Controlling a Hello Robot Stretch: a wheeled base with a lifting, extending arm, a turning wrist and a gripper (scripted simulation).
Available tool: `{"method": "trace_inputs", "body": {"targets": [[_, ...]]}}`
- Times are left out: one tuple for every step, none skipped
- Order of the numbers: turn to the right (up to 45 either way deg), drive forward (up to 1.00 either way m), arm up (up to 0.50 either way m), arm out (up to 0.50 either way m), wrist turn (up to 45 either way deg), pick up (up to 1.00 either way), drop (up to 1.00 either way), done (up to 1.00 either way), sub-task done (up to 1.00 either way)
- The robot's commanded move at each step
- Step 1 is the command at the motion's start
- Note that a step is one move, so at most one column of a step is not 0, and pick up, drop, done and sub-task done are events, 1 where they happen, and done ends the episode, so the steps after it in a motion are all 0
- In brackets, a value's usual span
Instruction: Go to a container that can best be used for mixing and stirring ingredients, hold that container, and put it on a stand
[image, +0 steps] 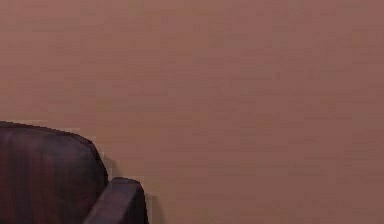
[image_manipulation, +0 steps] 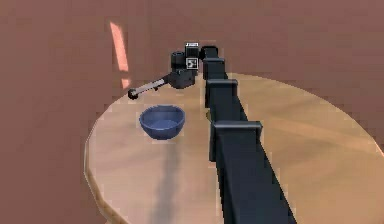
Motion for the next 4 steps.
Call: {"method": "trace_inputs", "body": {"targets": [[0.0, 0.00, 0.00, 0.00, 15.0, 0.00, 0.00, 0.00, 0.00], [0.0, 0.00, -0.18, 0.00, 0.0, 0.00, 0.00, 0.00, 0.00], [0.0, 0.00, 0.00, 0.00, 0.0, 1.00, 0.00, 0.00, 0.00], [0.0, 0.00, 0.10, 0.00, 0.0, 0.00, 0.00, 0.00, 0.00]]}}
